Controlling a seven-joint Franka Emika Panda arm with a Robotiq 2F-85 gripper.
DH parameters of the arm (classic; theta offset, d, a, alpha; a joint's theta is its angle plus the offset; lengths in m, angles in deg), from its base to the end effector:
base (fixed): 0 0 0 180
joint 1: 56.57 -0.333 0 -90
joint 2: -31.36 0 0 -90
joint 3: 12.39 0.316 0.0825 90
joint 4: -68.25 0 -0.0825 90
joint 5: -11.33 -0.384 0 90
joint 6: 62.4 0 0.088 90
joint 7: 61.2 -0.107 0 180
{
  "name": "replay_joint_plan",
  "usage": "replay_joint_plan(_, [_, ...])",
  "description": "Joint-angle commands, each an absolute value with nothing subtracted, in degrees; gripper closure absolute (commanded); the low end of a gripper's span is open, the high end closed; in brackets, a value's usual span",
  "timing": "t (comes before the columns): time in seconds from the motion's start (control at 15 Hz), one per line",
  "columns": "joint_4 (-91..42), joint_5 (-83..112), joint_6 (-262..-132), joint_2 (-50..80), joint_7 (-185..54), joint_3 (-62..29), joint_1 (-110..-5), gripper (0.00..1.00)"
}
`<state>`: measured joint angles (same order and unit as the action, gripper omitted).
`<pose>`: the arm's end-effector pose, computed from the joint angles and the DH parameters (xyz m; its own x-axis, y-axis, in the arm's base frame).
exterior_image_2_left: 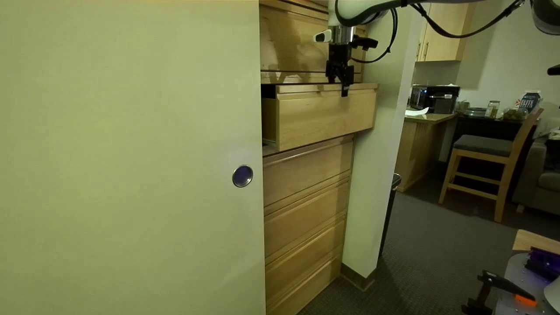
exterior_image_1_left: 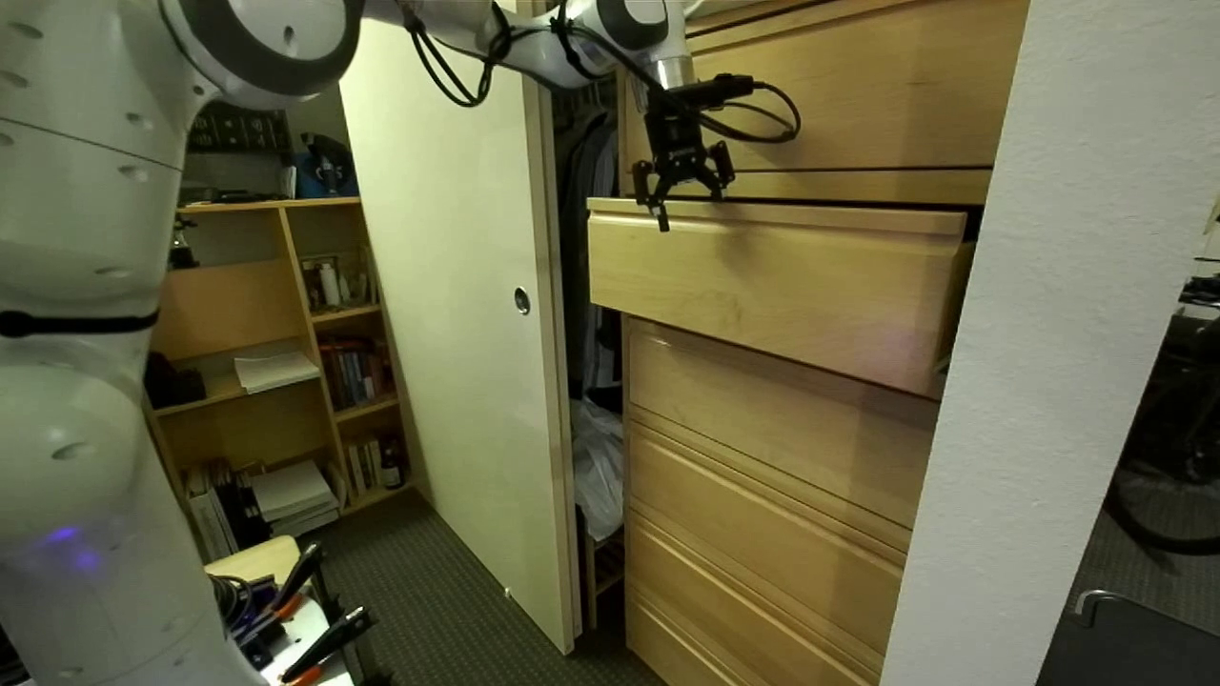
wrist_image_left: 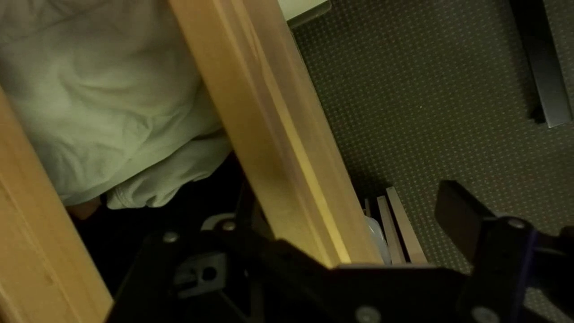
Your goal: Open the second drawer
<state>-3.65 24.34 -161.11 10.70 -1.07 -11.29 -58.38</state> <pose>0.6753 0.0110 0.5701 0.4430 0.8859 -0.1377 0.8886 -0.4135 0.1985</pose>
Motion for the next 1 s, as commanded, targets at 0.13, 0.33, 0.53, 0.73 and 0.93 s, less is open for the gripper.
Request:
replay_joint_plan(0.13, [-7.7, 25.4, -158.9, 14.4, 1.8, -11.2, -58.4, 0.00])
replay_joint_plan(0.33, [-9.3, 25.4, -158.8, 15.4, 2.6, -11.2, -58.3, 0.00])
replay_joint_plan(0.53, [-11.2, 25.4, -158.5, 16.6, 3.5, -11.2, -58.3, 0.00])
replay_joint_plan(0.73, [-13.6, 25.4, -158.2, 18.3, 4.2, -11.2, -58.4, 0.00])
replay_joint_plan(0.93, [-16.2, 25.6, -157.8, 20.1, 4.4, -10.6, -57.9, 0.00])
